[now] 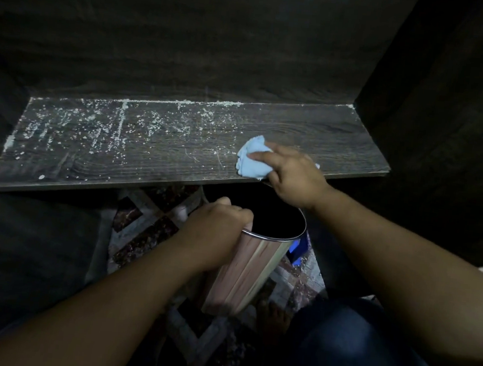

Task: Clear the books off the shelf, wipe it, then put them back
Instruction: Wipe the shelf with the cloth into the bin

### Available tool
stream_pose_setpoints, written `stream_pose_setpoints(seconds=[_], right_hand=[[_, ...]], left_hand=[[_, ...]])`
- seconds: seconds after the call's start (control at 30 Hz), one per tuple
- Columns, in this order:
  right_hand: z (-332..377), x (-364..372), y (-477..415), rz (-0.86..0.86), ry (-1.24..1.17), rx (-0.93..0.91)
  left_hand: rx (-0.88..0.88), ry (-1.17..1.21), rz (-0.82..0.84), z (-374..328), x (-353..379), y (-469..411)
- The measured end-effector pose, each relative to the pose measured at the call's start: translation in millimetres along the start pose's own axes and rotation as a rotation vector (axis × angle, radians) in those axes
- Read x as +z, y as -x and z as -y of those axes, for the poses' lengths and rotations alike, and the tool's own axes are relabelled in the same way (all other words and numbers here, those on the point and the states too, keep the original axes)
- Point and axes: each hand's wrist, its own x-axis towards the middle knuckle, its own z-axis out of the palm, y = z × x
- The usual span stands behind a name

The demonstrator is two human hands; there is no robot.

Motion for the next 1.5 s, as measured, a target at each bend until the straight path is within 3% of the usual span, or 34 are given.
stream_pose_setpoints(seconds=[0.1, 0.23, 0.33, 0.63, 0.77, 0.97, 1.23, 1.33, 1.5], right_hand=[[2.7, -5.0, 14.9, 0.008, -0.038, -0.055], [-0.7, -26.8, 14.4, -0.116, -0.173, 0.084], [-8.3, -37.0, -4.3, -0.202, -0.136, 0.173], [-1.9, -4.0, -78.1, -0.058, 0.002, 0.343], [8.3, 4.9, -81.0, -0.014, 0.092, 0.258], [16.2, 5.7, -44.2, 0.020, 0.057, 0.097], [33.1, 0.7, 16.2, 0.051, -0.079, 0.041], [30.7, -21.1, 30.3, 0.058, -0.181, 0.080], [10.0, -41.3, 26.2, -0.078, -0.200, 0.230]], left_hand=[[0.000, -0.001, 0.013, 1.1, 0.8, 2.8], [0.009, -0.006, -0.001, 4.6, 0.5, 5.2], [0.002, 0.002, 0.000, 6.2, -0.1, 5.4], [-0.036, 0.043, 0.007, 18.7, -9.0, 8.5], [-0.043, 0.049, -0.023, 24.4, -12.1, 9.9], [-0.052, 0.040, -0.019, 24.4, -14.3, 12.7], [-0.136, 0.043, 0.067, 21.1, -12.3, 12.7], [-0.115, 0.038, 0.055, 20.6, -11.5, 10.7], [-0.100, 0.028, 0.044, 21.2, -8.1, 8.3]])
